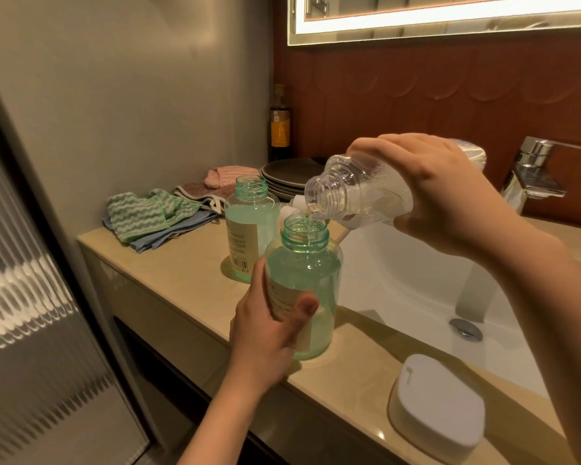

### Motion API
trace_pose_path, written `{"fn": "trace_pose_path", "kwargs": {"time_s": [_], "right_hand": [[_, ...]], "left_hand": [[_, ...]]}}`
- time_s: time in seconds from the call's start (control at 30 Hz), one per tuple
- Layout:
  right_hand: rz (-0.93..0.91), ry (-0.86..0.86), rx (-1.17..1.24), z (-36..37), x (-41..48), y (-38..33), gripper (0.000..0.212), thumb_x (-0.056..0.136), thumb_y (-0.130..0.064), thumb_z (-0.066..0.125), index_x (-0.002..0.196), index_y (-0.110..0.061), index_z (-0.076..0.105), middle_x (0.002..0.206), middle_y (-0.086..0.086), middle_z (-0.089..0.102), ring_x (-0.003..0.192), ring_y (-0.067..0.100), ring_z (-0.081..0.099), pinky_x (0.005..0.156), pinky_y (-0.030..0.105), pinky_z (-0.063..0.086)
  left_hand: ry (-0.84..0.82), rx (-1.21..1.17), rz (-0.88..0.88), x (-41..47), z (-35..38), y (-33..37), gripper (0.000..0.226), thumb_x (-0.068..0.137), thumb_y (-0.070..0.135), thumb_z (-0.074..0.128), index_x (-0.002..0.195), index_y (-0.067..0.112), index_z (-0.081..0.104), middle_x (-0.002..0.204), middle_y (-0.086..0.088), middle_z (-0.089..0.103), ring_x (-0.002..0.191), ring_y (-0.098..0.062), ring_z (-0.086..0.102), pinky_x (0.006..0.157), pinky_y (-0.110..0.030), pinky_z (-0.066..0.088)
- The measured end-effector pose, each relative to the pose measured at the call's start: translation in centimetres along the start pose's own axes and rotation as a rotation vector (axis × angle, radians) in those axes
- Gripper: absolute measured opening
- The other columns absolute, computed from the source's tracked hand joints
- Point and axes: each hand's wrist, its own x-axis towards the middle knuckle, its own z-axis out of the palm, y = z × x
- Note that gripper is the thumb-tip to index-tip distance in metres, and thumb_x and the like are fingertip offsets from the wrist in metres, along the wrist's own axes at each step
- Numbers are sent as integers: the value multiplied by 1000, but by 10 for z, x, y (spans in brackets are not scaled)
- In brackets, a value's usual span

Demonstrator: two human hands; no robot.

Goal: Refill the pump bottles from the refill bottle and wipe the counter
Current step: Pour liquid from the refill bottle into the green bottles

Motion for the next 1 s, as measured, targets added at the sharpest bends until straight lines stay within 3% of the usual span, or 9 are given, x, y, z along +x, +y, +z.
{"fn": "trace_pose_path", "kwargs": {"time_s": [0.3, 0.57, 0.77, 1.0], "right_hand": [[2, -3, -1, 0, 0, 0, 85, 66, 2, 77, 138, -23, 40, 130, 7, 55, 120, 30, 48, 102, 39, 33], [5, 4, 2, 0, 0, 1, 86, 66, 4, 77, 139, -22, 40, 130, 8, 54, 121, 31, 48, 102, 41, 34], [-7, 8, 3, 1, 0, 1, 85, 65, 4, 77, 138, -21, 41, 128, 8, 56, 119, 31, 50, 101, 40, 34], [-14, 8, -2, 1, 0, 2, 86, 64, 3, 78, 138, -20, 41, 126, 9, 57, 117, 32, 51, 99, 42, 36]], "left_hand": [[0, -5, 1, 0, 0, -1, 81, 53, 95, 40, 118, 46, 42, 109, 32, 59, 100, 6, 59, 84, -24, 49], [3, 3, -2, -1, 0, 0, 81, 54, 95, 39, 118, 46, 41, 109, 32, 58, 98, 8, 58, 80, -14, 46], [13, 9, 2, -1, 1, -1, 82, 54, 95, 40, 118, 46, 41, 108, 24, 62, 102, -4, 61, 87, -33, 50], [22, 12, -10, -1, 2, -1, 81, 53, 96, 38, 116, 45, 44, 106, 28, 62, 100, -4, 61, 87, -37, 50]]}}
